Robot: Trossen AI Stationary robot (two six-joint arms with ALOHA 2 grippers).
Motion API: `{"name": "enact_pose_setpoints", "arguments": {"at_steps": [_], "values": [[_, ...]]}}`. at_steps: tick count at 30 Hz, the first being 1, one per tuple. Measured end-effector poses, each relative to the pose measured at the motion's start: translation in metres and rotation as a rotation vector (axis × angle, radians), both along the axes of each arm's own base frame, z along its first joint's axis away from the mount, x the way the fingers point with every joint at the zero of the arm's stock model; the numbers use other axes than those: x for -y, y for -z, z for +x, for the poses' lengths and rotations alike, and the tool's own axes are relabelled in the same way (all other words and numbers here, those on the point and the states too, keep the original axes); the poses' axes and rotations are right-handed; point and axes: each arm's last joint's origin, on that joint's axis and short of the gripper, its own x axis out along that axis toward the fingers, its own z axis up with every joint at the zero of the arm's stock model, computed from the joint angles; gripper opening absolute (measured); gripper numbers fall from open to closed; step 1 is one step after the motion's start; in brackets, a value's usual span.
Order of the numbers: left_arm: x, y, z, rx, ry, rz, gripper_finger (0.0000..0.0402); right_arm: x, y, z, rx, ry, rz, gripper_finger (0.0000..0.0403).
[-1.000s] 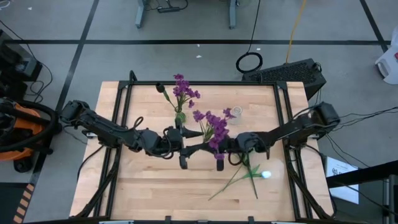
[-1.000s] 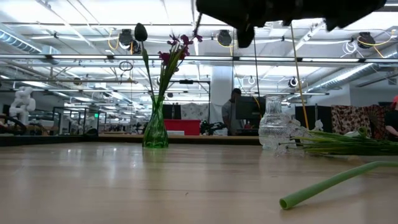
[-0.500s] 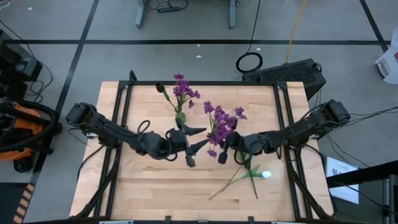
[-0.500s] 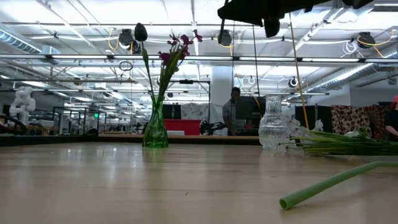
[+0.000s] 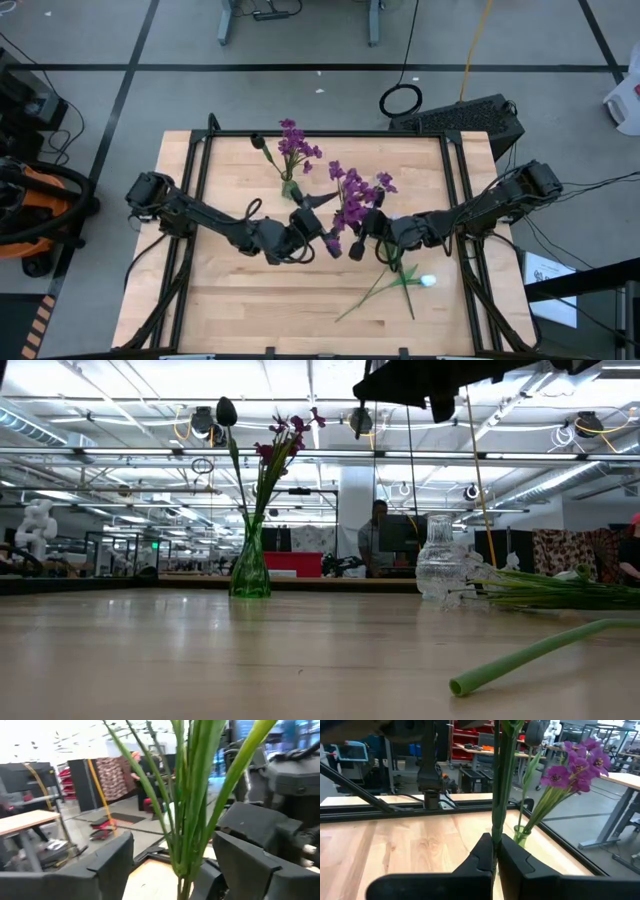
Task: Sort flowers into vase by color
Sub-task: Put the purple flowers into the green vase
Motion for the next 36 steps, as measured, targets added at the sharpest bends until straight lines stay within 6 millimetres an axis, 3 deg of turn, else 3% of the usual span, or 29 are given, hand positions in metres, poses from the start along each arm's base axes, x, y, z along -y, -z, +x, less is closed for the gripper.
{"name": "enact_pose_setpoints", "arguments": {"at_steps": [11,28,32,36], "values": [[0.000,-0.005,-0.001,0.054,0.004,-0.018,0.0292,0.001,0.005,-0.001,-0.043,0.020,-0.001,0.0000],[-0.016,-0.020,0.009,0.066,0.029,-0.007,0.0290,0.001,0.009,-0.002,-0.079,0.024,0.007,0.0000],[-0.016,-0.020,0.009,0.067,0.026,-0.007,0.0267,0.001,0.011,-0.002,-0.092,0.024,0.004,0.0000],[-0.014,-0.020,0.008,0.063,0.030,-0.005,0.0219,0.001,0.011,-0.002,-0.092,0.024,0.004,0.0002]]}}
